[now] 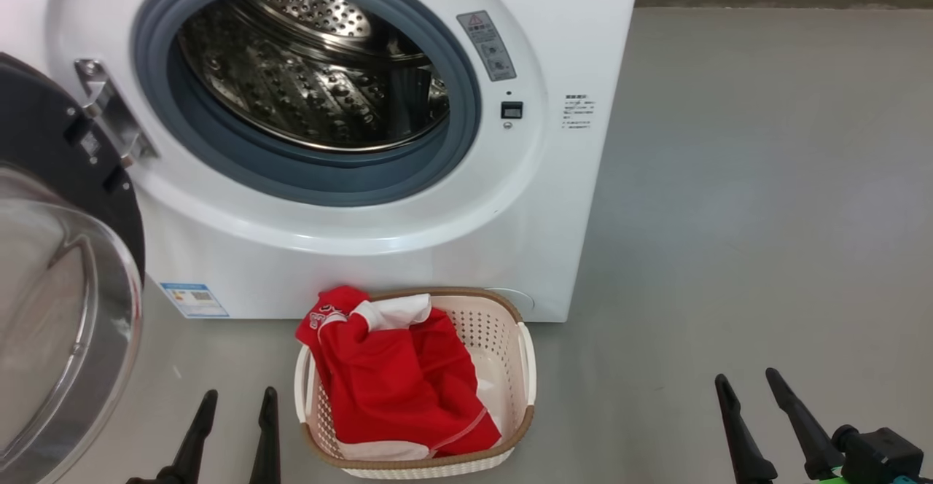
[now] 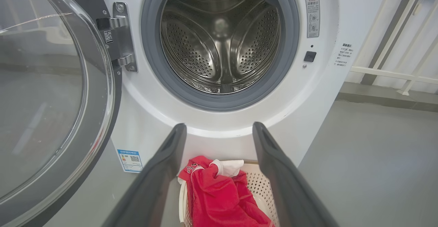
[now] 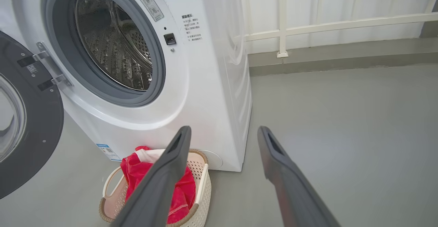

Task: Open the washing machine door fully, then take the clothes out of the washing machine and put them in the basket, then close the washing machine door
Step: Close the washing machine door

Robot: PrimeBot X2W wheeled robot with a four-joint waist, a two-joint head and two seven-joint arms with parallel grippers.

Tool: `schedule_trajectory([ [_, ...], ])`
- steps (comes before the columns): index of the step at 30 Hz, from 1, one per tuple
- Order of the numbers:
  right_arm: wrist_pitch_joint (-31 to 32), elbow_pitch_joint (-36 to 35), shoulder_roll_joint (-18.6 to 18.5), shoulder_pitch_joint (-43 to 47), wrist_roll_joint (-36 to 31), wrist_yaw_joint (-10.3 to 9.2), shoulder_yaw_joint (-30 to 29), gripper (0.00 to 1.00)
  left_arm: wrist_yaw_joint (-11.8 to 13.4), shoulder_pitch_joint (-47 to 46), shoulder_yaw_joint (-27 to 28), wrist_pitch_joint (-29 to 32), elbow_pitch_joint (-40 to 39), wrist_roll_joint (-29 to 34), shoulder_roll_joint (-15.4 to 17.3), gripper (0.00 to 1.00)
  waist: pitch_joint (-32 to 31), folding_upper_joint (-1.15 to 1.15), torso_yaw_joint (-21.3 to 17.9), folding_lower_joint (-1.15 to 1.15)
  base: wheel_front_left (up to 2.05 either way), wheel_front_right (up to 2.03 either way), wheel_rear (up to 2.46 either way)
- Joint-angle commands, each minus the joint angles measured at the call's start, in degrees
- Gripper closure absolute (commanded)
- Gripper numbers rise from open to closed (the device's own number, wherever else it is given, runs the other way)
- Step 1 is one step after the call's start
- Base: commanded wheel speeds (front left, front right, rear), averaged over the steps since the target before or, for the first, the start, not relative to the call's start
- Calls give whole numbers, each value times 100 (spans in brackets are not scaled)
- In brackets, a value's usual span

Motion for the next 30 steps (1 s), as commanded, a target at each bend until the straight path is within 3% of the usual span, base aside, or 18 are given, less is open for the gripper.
schedule_trajectory([
  [1, -37, -121, -92, -75, -8, 36, 172, 0, 62, -64, 151, -30, -98, -48, 63, 0, -22, 0, 90, 0, 0, 0, 0],
  [18, -37, 126, -396, -387, 103, 36, 948, 0, 304, 160, 100, -30, 110, -372, 63, 0, -226, 0, 1302, 0, 0, 0, 0],
  [30, -37, 260, -394, -493, 213, 36, 1355, 0, 526, 401, 62, -30, 83, -456, 63, 0, -430, 0, 2125, 0, 0, 0, 0],
])
